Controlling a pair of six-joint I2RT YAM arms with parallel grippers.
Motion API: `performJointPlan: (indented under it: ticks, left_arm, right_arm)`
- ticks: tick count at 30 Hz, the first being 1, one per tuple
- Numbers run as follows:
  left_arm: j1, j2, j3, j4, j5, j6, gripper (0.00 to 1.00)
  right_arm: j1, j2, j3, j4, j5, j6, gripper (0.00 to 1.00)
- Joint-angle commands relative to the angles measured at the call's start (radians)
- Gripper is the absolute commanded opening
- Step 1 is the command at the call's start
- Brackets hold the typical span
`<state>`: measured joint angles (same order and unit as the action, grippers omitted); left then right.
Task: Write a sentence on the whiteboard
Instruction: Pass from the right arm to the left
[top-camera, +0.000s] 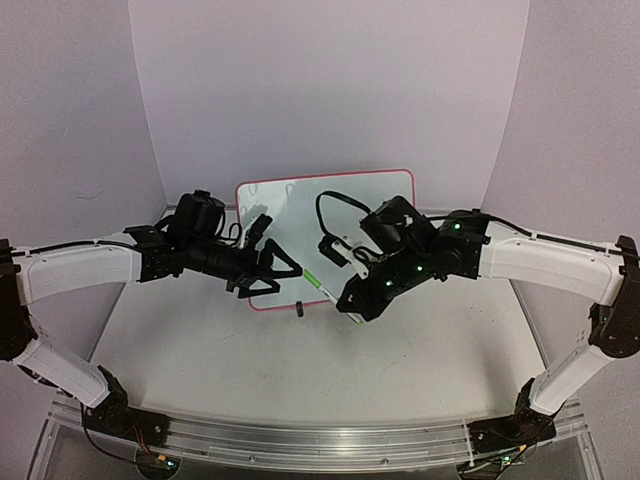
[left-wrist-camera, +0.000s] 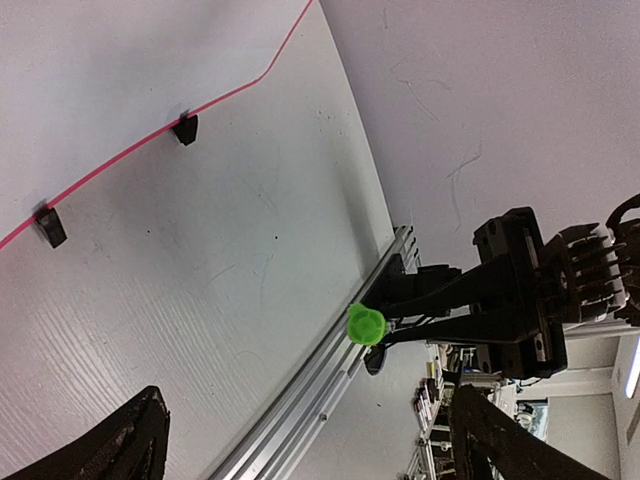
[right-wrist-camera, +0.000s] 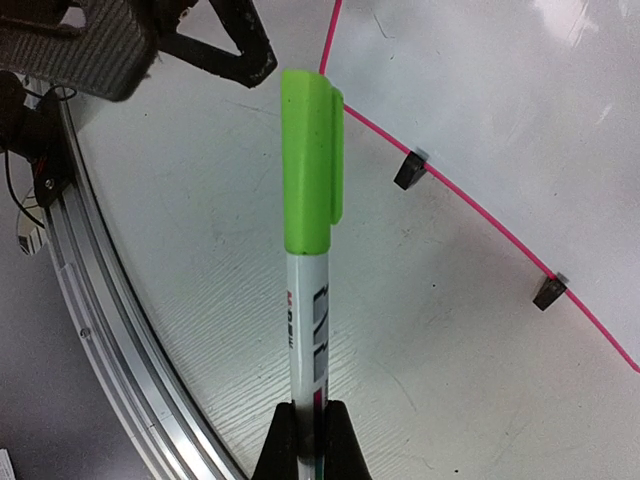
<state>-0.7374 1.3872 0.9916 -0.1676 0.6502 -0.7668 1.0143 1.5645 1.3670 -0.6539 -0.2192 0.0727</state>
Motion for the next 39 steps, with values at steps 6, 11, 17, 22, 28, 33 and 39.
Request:
performJointPlan:
  ticks: [6,11,17,22,28,33,39]
  left_arm:
    - [-0.013,0.059,0.087,0.07,0.121,-0.029,0.85]
    - [-0.015,0.076,0.1,0.066,0.141,-0.033,0.58]
    - [-0.016,0.073,0.082,0.066,0.146,-0.042,0.4]
    - [-0.015,0.072,0.071,0.063,0.15,-0.049,0.36]
    - [-0.017,0.084,0.077,0.057,0.154,-0.054,0.38]
    - [-0.021,0.097,0.084,0.061,0.161,-0.061,0.37]
    - [-0.029,0.099,0.086,0.063,0.163,-0.062,0.24]
  right_arm:
    - [0.038,0.053,0.09,-0.042,0.016,-0.061,0.0]
    - [0.046,0.068,0.107,-0.052,0.03,-0.064,0.0]
    - [0.046,0.069,0.104,-0.055,0.058,-0.065,0.0]
    - [0.048,0.071,0.108,-0.057,0.053,-0.064,0.0]
    - [0.056,0.072,0.116,-0.061,0.056,-0.064,0.0]
    - [0.071,0.077,0.137,-0.066,0.06,-0.092,0.0]
    - [0.08,0.082,0.146,-0.076,0.075,-0.099,0.0]
